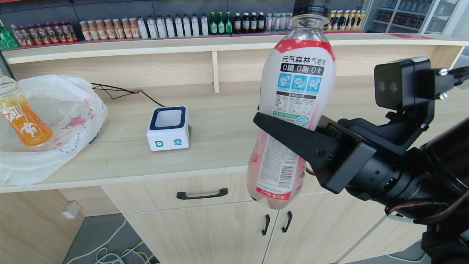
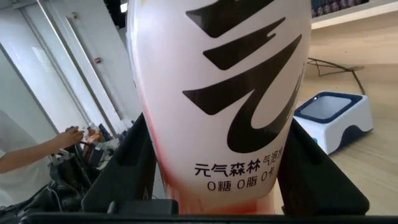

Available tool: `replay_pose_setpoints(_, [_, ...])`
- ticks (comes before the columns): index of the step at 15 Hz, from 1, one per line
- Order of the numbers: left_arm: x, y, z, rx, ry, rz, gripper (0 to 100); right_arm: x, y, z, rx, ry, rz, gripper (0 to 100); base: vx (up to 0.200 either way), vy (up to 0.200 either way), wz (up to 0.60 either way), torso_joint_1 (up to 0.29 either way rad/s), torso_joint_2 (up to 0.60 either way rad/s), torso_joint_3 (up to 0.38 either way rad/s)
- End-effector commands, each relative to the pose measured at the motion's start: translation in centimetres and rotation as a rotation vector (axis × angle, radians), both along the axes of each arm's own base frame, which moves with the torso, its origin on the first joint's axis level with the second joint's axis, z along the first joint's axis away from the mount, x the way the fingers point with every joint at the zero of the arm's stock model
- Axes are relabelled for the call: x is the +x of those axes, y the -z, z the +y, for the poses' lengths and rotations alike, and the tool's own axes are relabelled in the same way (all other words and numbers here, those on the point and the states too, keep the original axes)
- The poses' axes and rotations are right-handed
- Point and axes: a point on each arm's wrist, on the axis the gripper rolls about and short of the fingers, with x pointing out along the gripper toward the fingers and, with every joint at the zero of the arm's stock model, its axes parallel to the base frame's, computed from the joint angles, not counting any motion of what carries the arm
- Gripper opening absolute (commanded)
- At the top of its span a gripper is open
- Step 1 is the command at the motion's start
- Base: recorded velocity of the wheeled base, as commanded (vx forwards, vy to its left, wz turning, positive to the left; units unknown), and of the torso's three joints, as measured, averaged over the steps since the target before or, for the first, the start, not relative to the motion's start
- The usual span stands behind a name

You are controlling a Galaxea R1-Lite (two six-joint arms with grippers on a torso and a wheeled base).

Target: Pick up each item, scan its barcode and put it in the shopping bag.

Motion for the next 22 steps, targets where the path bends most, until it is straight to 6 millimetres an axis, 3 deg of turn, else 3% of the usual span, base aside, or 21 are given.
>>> replay_pose_setpoints(1, [0.0, 0.0, 0.0, 0.000, 0.000, 0.000, 100, 0.1, 0.1, 0.0, -0.005, 0.045, -0.020, 0, 0.000, 0.000, 0.00, 0.000, 0.00, 0.000])
replay_pose_setpoints(8, [0.0, 0.0, 0.0, 0.000, 0.000, 0.000, 100, -0.2, 2.3, -0.8, -0.117, 0.323, -0.119, 0, 0.000, 0.000, 0.00, 0.000, 0.00, 0.000])
replay_pose_setpoints(14, [0.0, 0.0, 0.0, 0.000, 0.000, 0.000, 100, 0.1, 1.7, -1.9, -0.148, 0.726, -0.174, 0, 0.000, 0.000, 0.00, 0.000, 0.00, 0.000])
replay_pose_setpoints(18, [0.0, 0.0, 0.0, 0.000, 0.000, 0.000, 100, 0.1, 1.2, -2.2, -0.159, 0.820, -0.208, 0, 0.000, 0.000, 0.00, 0.000, 0.00, 0.000])
replay_pose_setpoints(22, [0.0, 0.0, 0.0, 0.000, 0.000, 0.000, 100, 2.7, 0.8, -5.2, -0.169, 0.977, -0.212, 0, 0.000, 0.000, 0.00, 0.000, 0.00, 0.000])
